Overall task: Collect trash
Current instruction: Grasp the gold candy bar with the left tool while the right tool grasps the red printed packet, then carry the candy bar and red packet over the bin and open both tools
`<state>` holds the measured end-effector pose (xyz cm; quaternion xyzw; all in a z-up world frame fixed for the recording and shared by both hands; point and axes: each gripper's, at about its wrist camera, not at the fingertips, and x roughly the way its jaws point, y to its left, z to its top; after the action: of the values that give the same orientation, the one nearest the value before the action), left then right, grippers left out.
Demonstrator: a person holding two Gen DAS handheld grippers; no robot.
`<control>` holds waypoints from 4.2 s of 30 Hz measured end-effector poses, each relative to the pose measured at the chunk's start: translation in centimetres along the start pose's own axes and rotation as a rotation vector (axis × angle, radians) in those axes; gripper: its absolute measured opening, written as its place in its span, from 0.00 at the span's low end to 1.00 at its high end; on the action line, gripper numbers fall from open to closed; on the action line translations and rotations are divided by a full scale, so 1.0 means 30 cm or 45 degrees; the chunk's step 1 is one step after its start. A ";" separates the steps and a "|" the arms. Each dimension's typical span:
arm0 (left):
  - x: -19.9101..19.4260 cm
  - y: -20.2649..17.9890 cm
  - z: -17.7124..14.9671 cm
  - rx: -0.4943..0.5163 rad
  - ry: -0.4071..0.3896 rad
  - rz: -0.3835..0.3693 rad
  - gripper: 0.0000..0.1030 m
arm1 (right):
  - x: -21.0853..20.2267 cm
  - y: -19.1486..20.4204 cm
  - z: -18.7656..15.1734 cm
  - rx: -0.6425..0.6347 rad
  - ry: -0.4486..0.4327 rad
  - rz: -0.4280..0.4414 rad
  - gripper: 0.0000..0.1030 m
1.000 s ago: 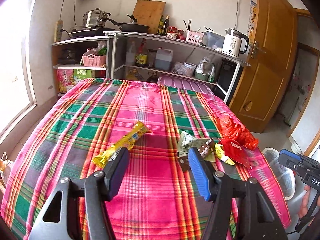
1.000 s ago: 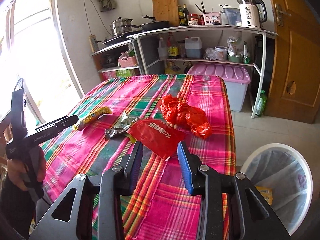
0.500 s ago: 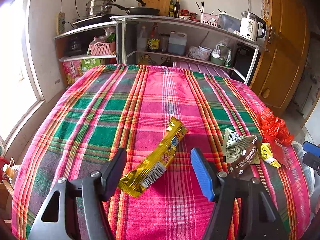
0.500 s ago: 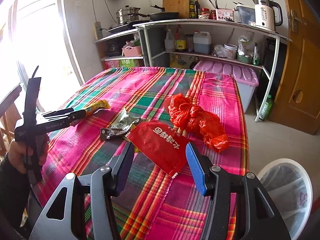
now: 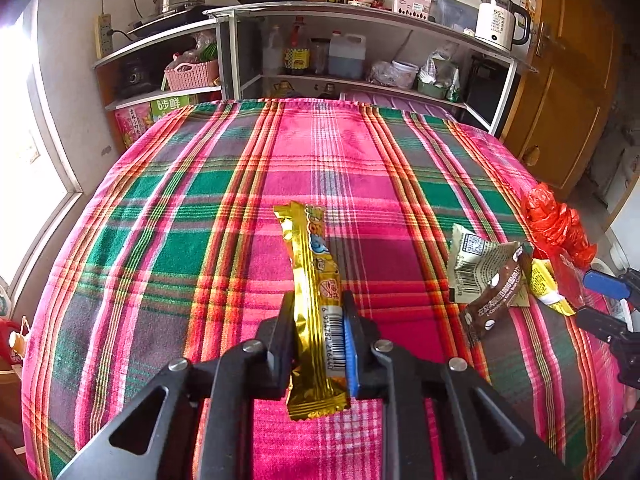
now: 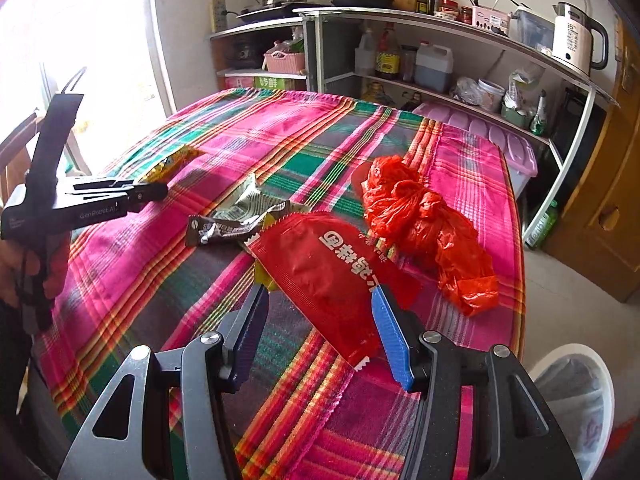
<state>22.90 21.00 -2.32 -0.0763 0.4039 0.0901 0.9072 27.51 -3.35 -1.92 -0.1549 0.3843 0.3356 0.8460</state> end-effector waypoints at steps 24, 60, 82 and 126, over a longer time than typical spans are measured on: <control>-0.158 -0.139 -0.105 -0.008 -0.080 -0.223 0.19 | -0.072 -0.042 -0.019 0.093 -0.024 -0.038 0.00; -0.229 -0.195 -0.107 -0.023 -0.139 -0.321 0.19 | -0.147 -0.047 -0.030 0.100 -0.099 -0.125 0.01; -0.304 -0.434 -0.103 0.116 -0.156 -0.437 0.19 | -0.348 -0.129 -0.108 0.241 -0.236 -0.100 0.00; -0.117 -1.188 -0.097 0.440 0.044 -0.726 0.20 | -0.552 -0.616 -0.492 0.657 -0.259 -0.345 0.00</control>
<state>26.51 -14.62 0.71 -0.0329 0.3910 -0.2385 0.8883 24.21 -31.89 0.96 0.0498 0.3460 0.1247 0.9286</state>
